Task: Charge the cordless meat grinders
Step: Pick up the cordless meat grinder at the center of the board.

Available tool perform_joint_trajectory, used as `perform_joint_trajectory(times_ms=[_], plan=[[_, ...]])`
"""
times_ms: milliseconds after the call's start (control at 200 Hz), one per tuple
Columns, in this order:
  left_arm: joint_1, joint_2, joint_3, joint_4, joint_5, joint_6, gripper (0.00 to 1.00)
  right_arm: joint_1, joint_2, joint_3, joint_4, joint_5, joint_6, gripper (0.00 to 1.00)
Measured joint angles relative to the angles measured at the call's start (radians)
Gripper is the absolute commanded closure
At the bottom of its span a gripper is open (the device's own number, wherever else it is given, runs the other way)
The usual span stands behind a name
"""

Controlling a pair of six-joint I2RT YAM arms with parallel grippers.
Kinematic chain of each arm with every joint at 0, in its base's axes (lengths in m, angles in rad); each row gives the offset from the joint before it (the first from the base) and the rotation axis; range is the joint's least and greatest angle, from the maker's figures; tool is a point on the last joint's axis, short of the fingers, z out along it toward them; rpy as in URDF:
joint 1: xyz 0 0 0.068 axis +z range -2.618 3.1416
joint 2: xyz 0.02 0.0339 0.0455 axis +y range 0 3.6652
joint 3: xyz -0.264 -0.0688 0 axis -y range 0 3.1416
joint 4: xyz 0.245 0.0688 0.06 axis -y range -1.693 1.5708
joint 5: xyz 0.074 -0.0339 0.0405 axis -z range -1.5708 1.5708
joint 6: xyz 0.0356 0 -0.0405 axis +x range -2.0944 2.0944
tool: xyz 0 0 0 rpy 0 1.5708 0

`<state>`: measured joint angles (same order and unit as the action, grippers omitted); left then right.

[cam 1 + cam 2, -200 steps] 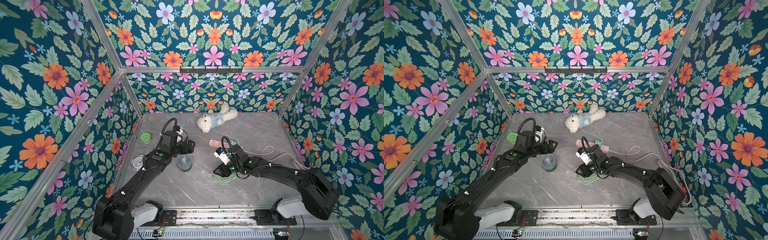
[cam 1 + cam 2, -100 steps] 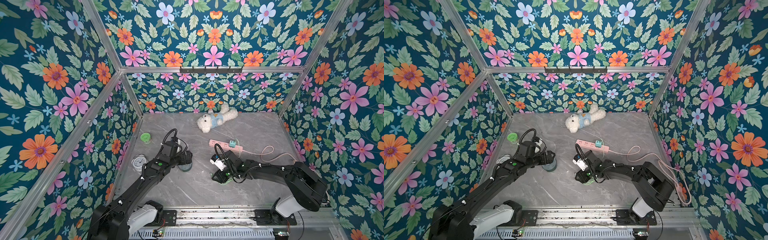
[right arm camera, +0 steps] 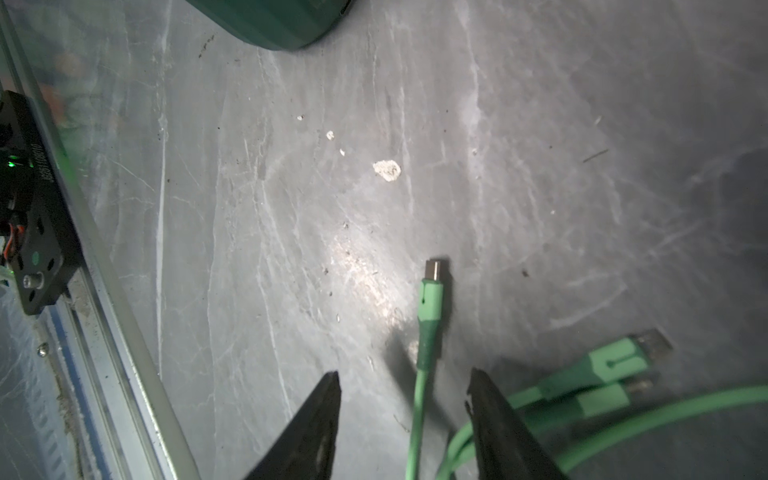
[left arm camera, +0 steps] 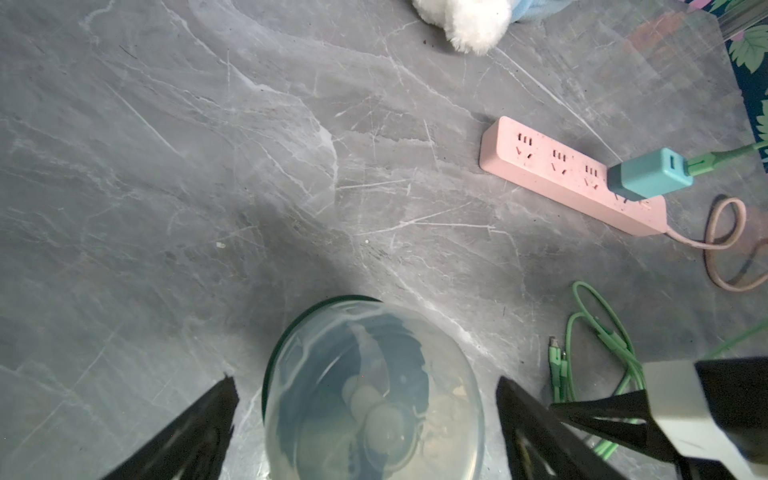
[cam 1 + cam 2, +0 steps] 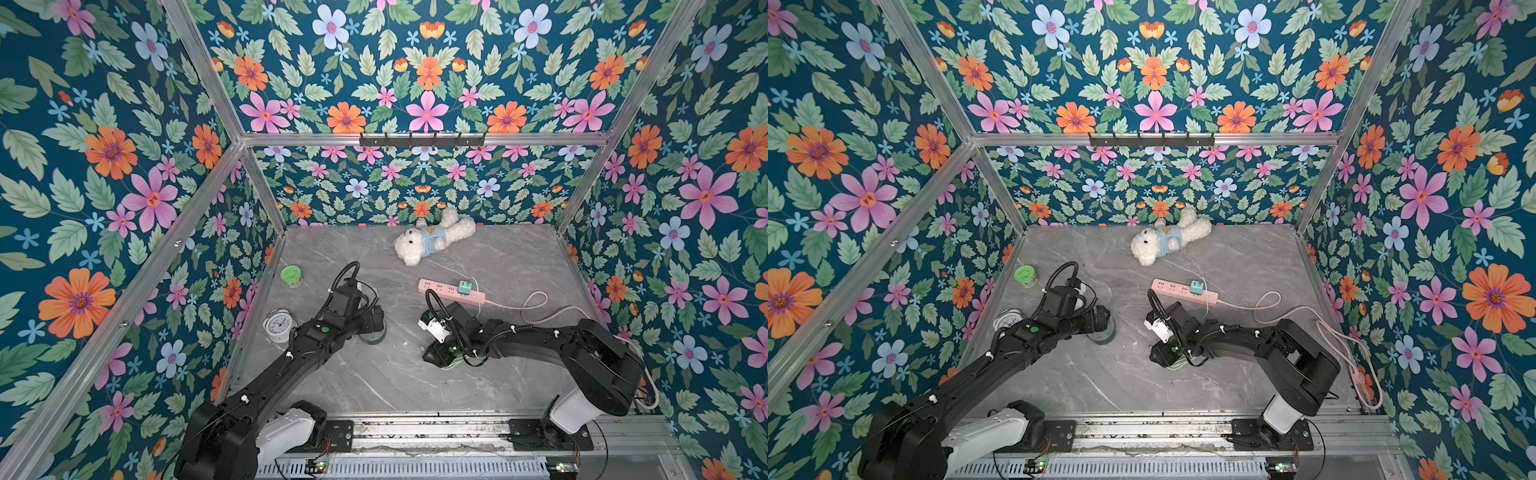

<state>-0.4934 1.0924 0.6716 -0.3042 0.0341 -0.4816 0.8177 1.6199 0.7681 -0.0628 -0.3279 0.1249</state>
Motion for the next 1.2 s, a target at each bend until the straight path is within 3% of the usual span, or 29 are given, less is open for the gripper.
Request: perform_joint_trajectory(times_ms=[180,425,610,760,995,1200], plan=[[-0.011,0.017,-0.029,0.018,-0.007,-0.016,0.01,0.019,0.021,0.010,-0.006,0.028,-0.005,0.51],[-0.026,0.081,-0.019,0.010,-0.037,-0.024,0.02,0.054,0.061,0.049,-0.018,0.101,-0.027,0.70],[-0.031,0.124,0.005,0.013,-0.061,-0.011,0.14,0.108,0.085,0.082,-0.043,0.206,-0.069,0.84],[-0.031,0.149,0.021,0.045,-0.055,0.019,0.21,0.117,0.078,0.079,-0.057,0.253,-0.079,0.90],[-0.032,0.169,0.074,0.038,0.058,0.091,0.21,0.117,0.003,0.022,-0.079,0.276,-0.074,0.94],[-0.032,0.156,0.105,0.042,0.169,0.153,0.19,0.069,-0.065,-0.043,-0.058,0.219,-0.027,0.95]])
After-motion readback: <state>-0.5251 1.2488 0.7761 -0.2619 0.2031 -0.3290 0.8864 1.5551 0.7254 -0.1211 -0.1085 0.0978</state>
